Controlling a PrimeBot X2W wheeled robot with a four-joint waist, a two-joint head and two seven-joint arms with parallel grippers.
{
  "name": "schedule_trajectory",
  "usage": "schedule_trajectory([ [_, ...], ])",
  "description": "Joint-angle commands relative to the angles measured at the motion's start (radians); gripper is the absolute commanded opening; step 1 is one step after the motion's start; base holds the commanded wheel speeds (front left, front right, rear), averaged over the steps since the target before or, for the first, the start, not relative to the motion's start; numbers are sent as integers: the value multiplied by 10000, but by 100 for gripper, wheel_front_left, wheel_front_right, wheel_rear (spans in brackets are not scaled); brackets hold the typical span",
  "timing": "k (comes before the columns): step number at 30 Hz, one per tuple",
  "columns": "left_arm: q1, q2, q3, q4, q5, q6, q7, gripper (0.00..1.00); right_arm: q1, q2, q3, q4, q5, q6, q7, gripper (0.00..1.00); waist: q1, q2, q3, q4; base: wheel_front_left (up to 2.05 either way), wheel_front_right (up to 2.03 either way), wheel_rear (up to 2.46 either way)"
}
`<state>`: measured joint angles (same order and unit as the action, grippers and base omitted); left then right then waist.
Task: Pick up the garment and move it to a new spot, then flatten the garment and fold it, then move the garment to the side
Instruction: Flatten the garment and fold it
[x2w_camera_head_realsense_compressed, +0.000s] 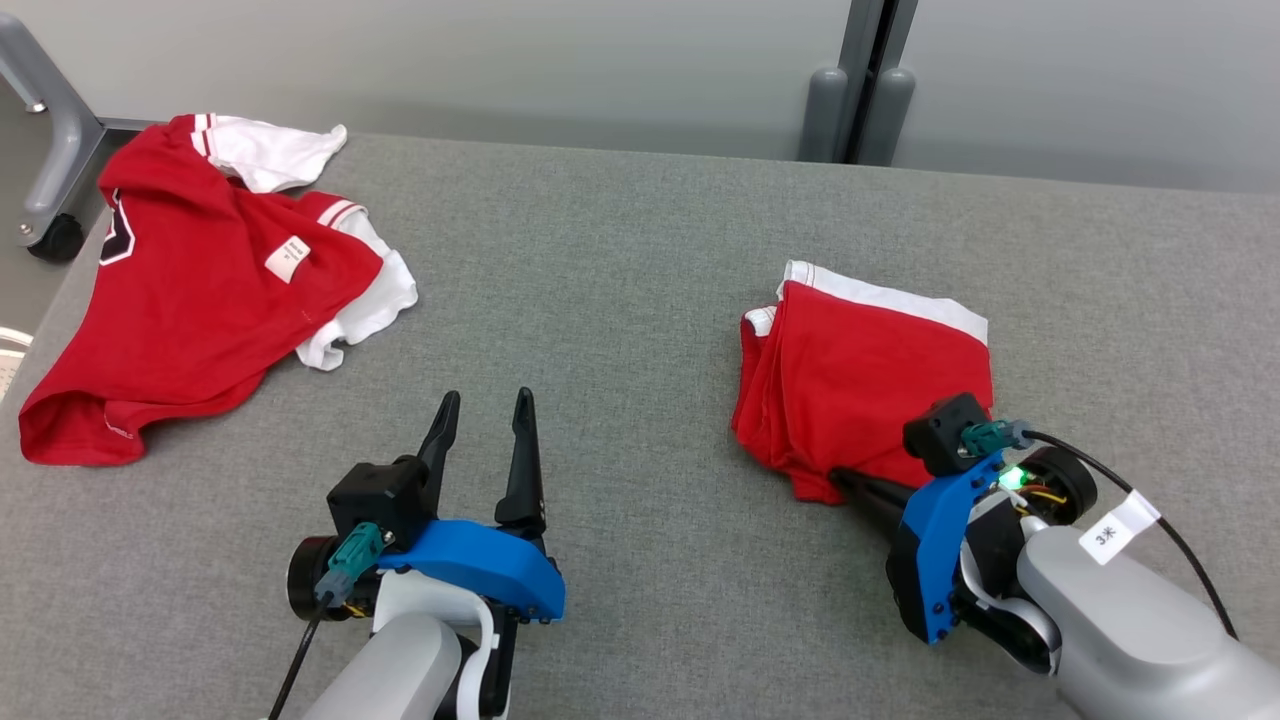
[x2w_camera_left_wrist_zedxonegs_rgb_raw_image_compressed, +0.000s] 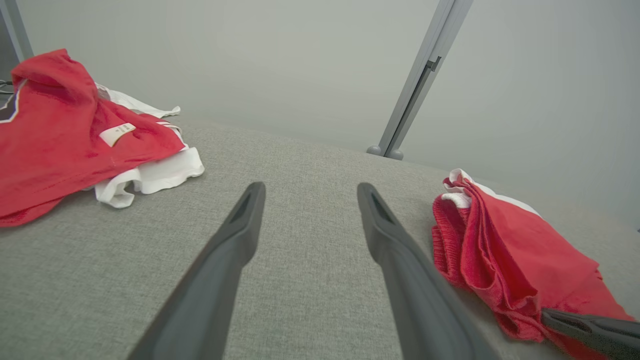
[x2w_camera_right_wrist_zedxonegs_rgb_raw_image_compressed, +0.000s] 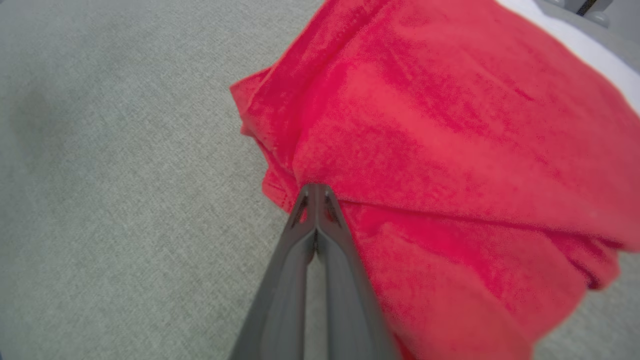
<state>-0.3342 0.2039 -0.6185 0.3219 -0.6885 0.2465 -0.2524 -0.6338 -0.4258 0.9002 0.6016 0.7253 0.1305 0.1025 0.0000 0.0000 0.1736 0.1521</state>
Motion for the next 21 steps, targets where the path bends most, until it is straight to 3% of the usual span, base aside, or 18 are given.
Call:
schedule_trajectory([
  [1,-111,-7,51,-32,-23,46,-19,100,-72,79,81,129,78,5,-61,0,0,0,13,2,0,0,0],
  [8,-103,53,86,-53,-48,83,-28,100,-360,354,400,734,331,3,-655,0,0,0,0,-50,0,0,0],
  [12,-45,66,115,-113,-1,122,-59,100,-559,383,-19,966,243,5,-1449,4,0,0,-148,-200,0,0,0],
  [14,4,78,143,-144,14,98,-72,100,-560,463,-353,1066,235,5,-1850,40,0,0,-244,-296,0,0,0],
  [15,28,89,163,-143,20,78,-64,100,-559,495,-524,1105,197,3,-2038,66,0,0,-301,-357,0,0,0],
  [16,43,91,163,-140,19,33,-70,100,-546,505,-697,1138,147,5,-2220,100,0,0,-345,-405,0,0,0],
  [21,-10,56,241,-48,89,-100,-106,100,-254,644,-1766,1431,-173,3,-2961,100,0,0,-588,-677,0,0,0],
])
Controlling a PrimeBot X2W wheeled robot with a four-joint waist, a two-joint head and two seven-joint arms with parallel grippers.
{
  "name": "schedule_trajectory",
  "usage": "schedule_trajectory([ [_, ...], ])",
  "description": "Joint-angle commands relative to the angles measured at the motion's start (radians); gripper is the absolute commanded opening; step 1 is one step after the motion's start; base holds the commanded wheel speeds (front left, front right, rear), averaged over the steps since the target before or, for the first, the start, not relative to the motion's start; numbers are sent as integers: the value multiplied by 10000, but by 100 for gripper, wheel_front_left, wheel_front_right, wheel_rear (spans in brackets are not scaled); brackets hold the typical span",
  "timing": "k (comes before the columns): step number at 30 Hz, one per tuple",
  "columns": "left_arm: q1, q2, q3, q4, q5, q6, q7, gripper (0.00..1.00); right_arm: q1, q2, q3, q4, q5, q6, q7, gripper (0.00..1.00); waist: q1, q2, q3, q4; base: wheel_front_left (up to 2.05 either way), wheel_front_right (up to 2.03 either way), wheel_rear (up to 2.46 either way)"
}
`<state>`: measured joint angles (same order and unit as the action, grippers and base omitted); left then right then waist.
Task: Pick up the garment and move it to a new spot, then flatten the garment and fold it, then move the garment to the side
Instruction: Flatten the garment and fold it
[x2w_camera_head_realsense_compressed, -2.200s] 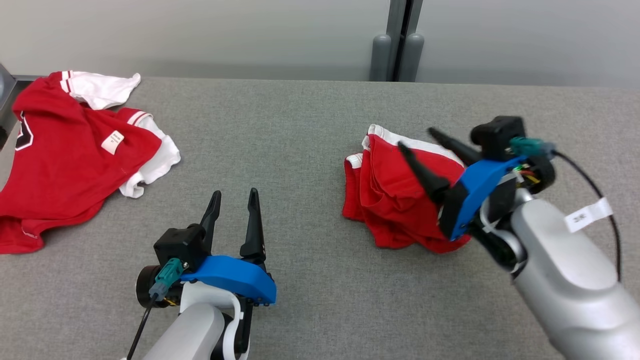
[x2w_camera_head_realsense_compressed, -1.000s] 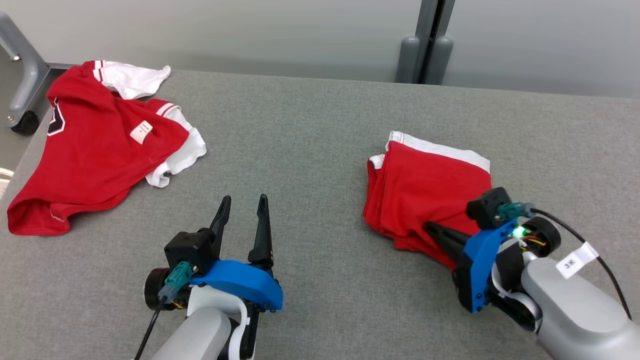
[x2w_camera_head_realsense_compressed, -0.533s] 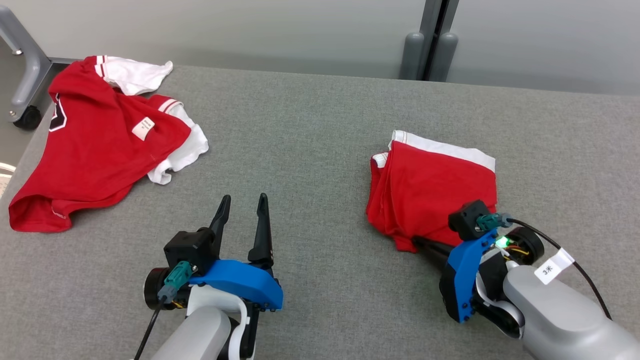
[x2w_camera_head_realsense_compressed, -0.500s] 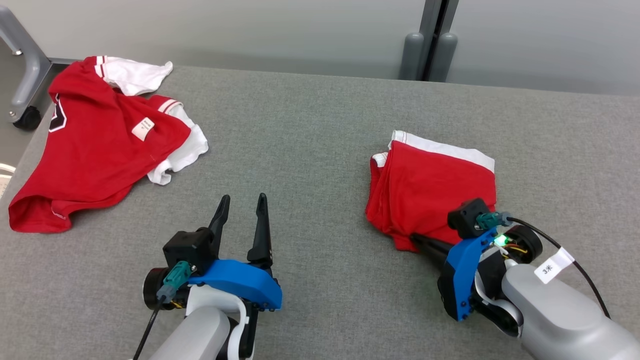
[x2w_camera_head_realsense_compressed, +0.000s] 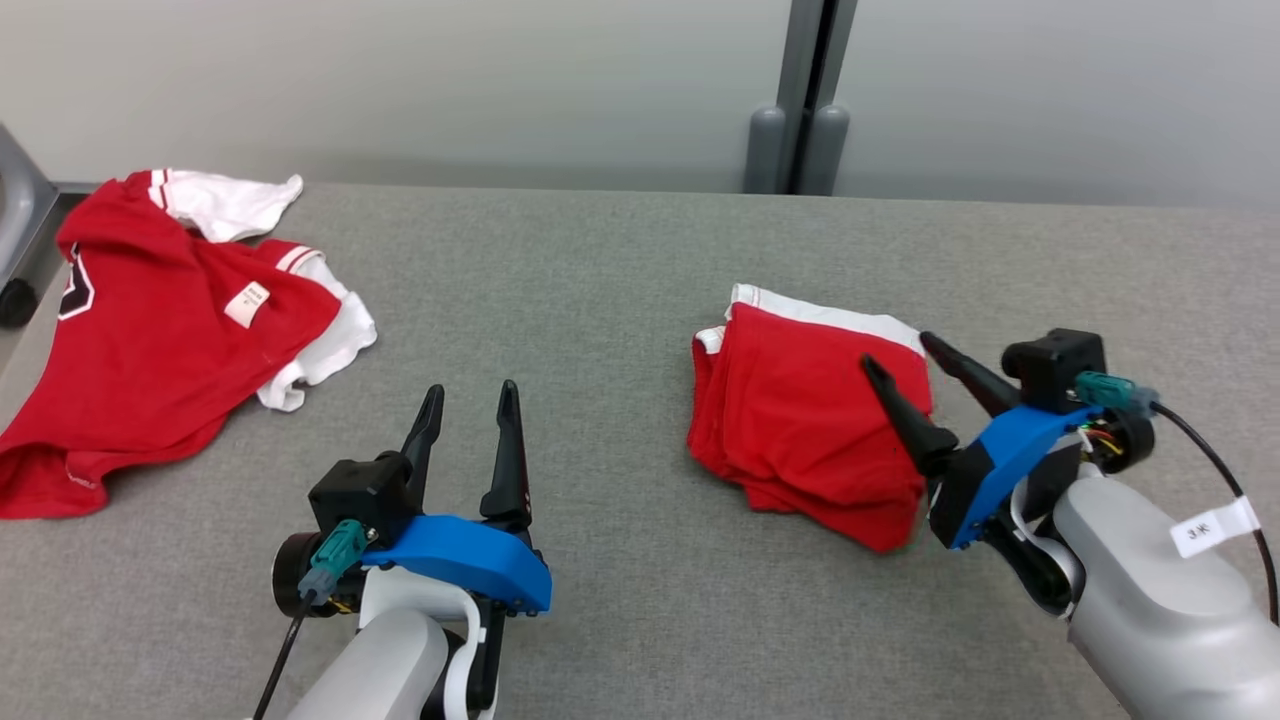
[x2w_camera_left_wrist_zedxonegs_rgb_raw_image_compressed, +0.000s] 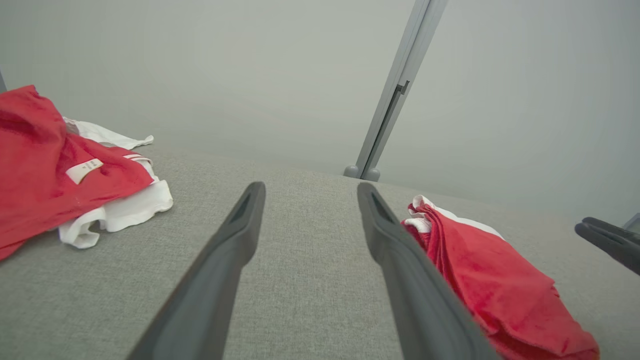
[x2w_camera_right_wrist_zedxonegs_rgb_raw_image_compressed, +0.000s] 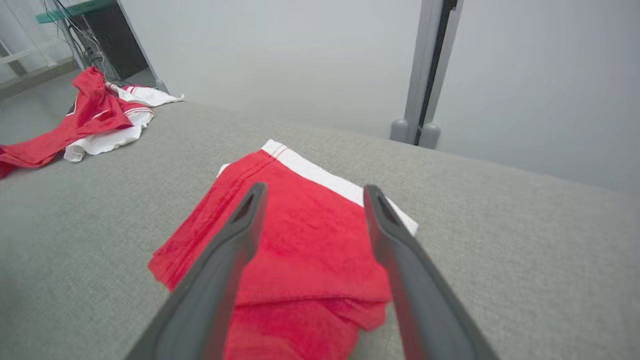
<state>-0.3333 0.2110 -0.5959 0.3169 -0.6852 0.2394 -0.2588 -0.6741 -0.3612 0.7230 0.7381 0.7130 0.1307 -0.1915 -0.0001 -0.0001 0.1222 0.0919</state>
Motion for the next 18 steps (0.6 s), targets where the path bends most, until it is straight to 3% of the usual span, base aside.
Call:
schedule_trajectory([
  [1,-37,-24,49,24,89,-46,-50,100,205,47,-282,141,-172,1,-160,100,1,1,-122,-136,0,0,0],
  [10,23,-153,438,504,496,-284,-72,100,1478,949,-3415,114,-1861,3,-737,100,1,1,-375,-463,0,0,0],
  [18,612,-457,1080,605,1011,-561,-74,100,3411,2256,-6364,-1653,-4109,3,-740,100,1,1,-588,-495,0,0,0],
])
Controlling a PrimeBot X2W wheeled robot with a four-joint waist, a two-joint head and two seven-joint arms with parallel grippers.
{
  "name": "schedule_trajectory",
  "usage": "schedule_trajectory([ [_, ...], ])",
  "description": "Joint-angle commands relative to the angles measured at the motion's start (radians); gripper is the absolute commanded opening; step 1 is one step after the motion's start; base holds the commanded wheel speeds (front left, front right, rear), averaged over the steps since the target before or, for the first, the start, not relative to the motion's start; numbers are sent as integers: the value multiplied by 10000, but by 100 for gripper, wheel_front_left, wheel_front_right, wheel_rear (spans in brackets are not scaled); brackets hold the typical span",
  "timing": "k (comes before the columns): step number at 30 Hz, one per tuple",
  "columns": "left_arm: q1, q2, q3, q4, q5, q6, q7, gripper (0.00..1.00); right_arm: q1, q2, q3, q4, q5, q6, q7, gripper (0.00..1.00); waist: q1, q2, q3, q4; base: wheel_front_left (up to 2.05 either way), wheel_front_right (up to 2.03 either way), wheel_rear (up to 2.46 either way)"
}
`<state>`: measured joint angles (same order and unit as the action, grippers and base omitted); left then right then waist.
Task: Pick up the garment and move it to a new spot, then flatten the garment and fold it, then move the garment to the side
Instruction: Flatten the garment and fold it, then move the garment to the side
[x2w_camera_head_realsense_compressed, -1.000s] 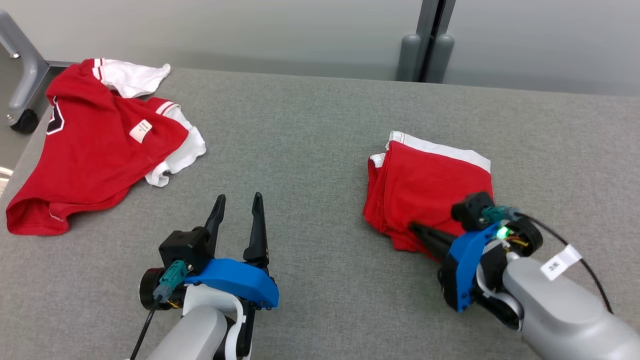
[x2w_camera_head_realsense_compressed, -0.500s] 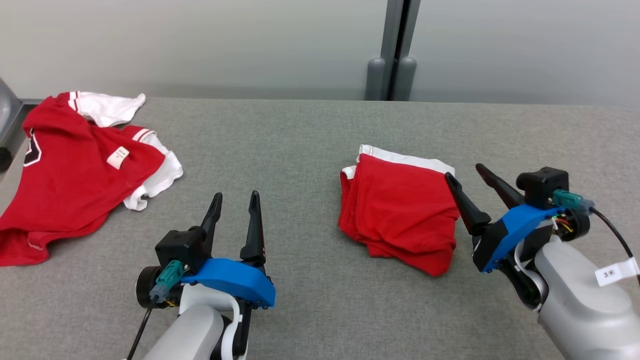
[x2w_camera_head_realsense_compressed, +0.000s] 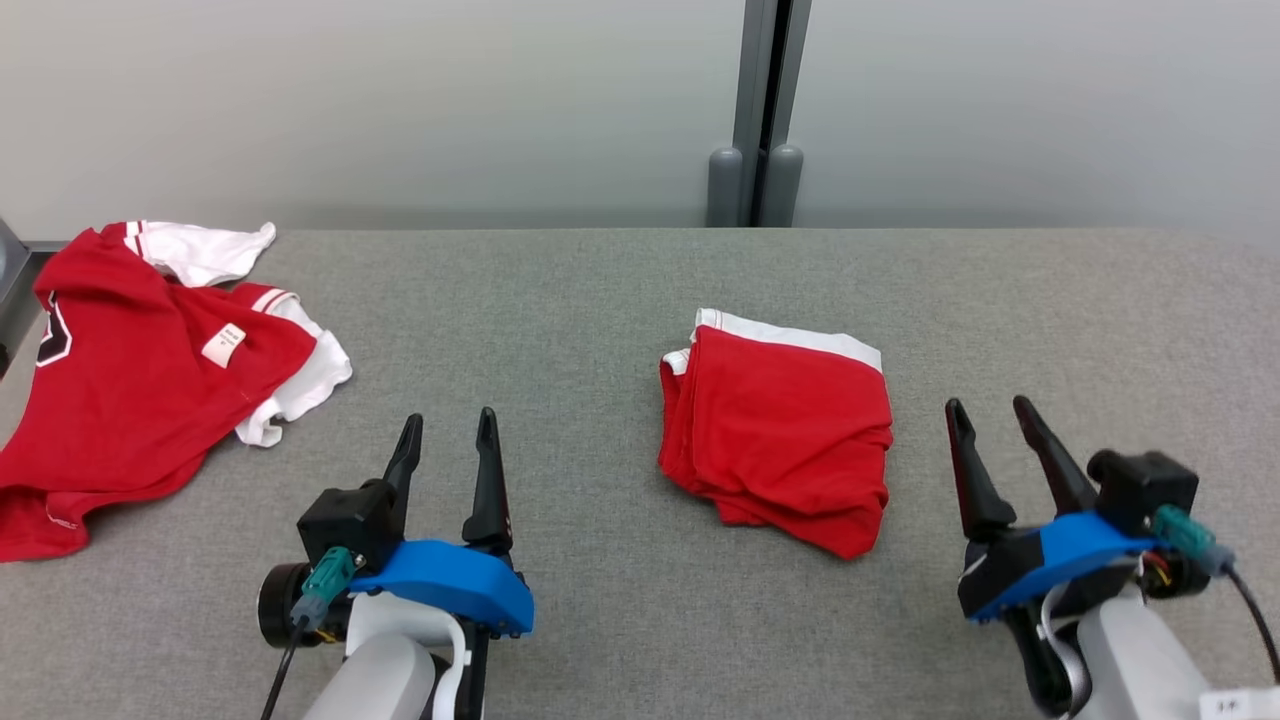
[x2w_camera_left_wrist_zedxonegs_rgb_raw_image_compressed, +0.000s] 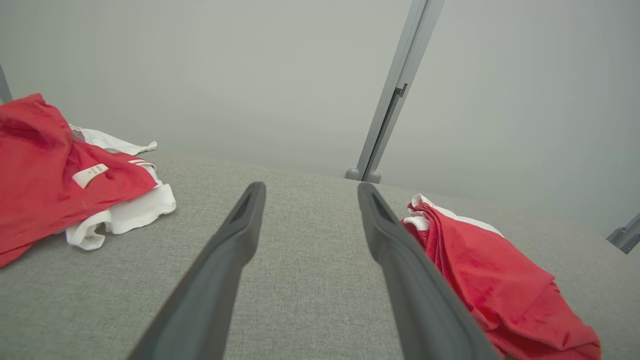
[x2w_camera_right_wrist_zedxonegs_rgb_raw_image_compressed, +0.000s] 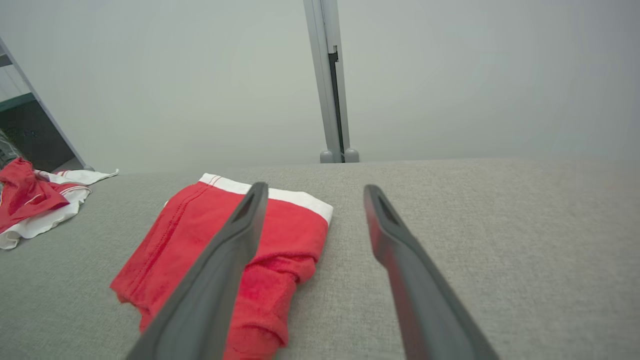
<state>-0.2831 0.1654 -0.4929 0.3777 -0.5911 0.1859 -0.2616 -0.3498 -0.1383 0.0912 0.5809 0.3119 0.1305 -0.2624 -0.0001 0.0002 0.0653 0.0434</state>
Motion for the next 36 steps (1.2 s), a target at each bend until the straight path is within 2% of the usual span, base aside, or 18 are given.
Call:
schedule_trajectory([
  [1,223,-24,139,33,107,-62,-46,100,388,201,-287,-301,-328,5,-30,100,1,-2,-54,-17,0,0,0],
  [6,520,-93,401,134,403,-188,-46,100,1221,758,-1085,-1332,-1014,5,200,100,1,-2,-158,-41,0,0,0],
  [12,677,-198,525,272,680,-260,-47,100,1767,882,-1306,-2248,-1059,5,670,100,1,-2,-240,-63,0,0,0],
  [36,733,-479,953,511,1079,-520,-48,100,2139,877,-1048,-2714,-914,5,1169,100,1,-2,-192,-45,0,0,0],
])
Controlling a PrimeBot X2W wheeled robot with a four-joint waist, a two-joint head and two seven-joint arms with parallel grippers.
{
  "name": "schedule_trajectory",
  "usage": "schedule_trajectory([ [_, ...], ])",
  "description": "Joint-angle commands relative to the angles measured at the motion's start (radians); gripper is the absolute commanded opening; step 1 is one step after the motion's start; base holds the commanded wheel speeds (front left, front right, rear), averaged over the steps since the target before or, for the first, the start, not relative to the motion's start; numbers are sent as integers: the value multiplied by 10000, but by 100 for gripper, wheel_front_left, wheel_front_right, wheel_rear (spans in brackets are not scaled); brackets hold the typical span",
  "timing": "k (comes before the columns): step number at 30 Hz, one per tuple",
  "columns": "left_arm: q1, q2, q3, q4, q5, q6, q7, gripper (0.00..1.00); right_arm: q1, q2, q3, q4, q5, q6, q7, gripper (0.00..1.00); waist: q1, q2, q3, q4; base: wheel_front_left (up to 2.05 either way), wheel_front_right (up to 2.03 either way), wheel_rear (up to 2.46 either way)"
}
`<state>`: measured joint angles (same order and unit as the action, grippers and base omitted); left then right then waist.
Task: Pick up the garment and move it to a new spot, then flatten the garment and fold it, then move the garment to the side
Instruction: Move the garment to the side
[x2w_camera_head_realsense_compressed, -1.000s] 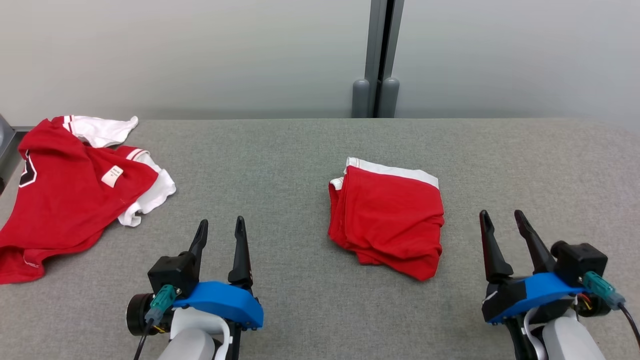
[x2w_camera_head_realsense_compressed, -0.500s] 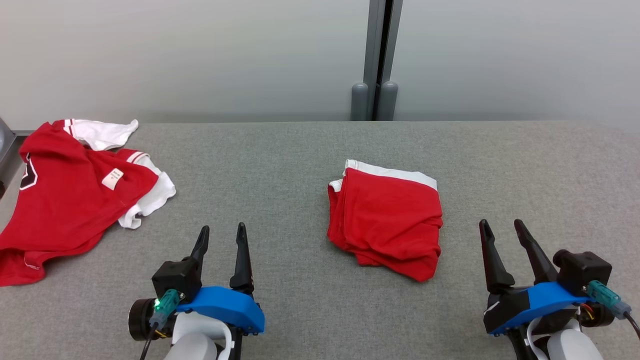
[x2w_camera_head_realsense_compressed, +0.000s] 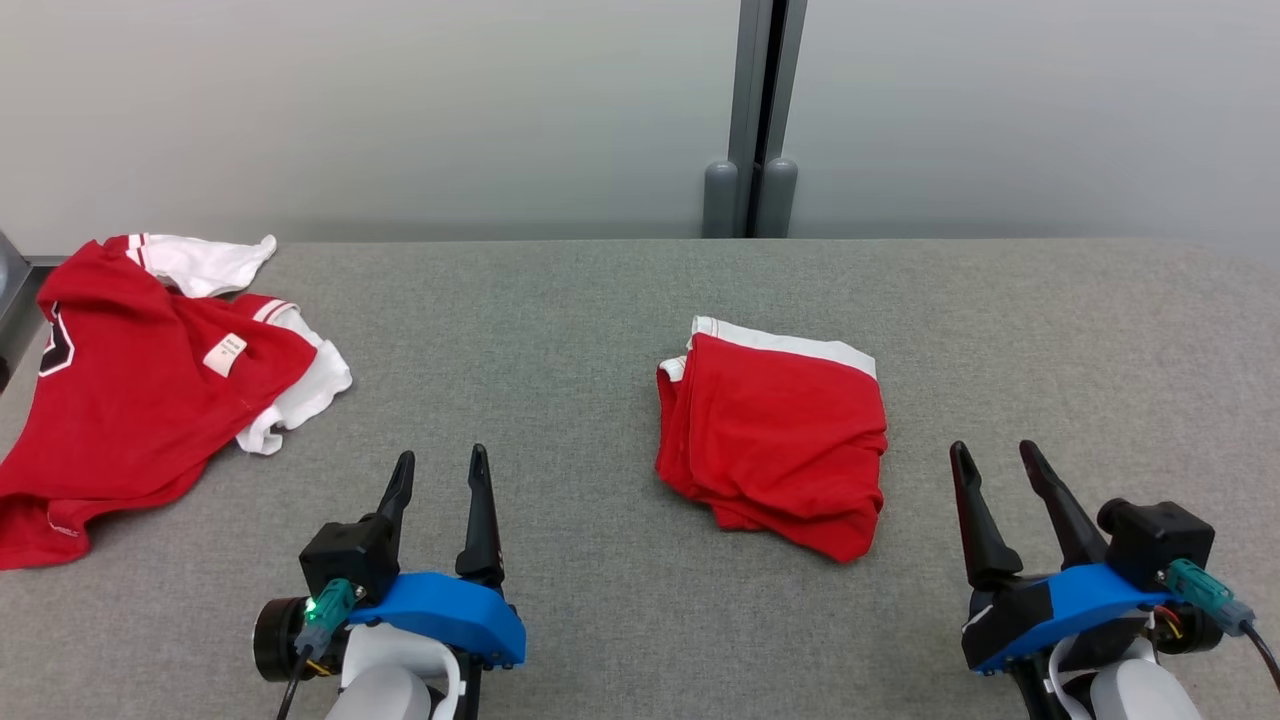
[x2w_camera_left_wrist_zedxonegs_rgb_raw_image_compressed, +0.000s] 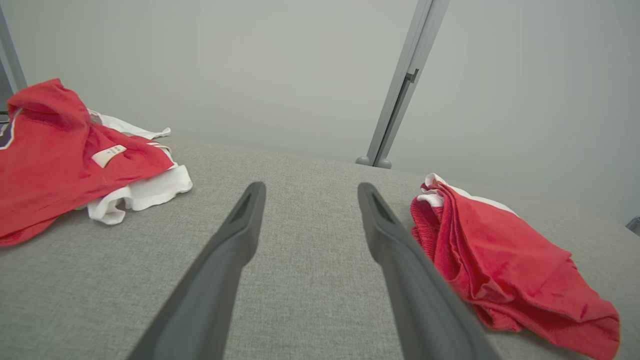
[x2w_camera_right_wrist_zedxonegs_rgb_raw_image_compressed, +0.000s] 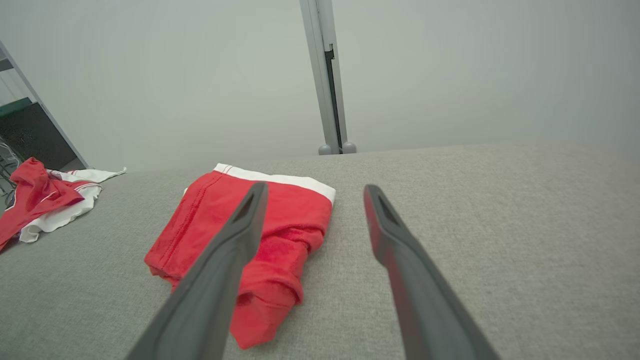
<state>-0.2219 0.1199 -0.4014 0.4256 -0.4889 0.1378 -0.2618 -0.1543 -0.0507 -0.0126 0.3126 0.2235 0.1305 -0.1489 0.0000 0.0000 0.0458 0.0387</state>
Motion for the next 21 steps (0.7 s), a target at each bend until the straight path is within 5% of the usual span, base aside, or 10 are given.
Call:
schedule_trajectory([
  [1,123,-33,53,39,75,-52,-46,100,178,1,-10,-27,-36,5,37,100,0,0,8,4,0,0,0],
  [13,117,-146,118,174,191,-161,-46,100,-235,0,-197,323,-42,5,555,100,0,0,4,144,0,0,0],
  [21,8,-220,31,78,308,-268,-46,100,-1469,-3,-500,895,-307,5,2190,100,0,0,163,452,0,0,0],
])
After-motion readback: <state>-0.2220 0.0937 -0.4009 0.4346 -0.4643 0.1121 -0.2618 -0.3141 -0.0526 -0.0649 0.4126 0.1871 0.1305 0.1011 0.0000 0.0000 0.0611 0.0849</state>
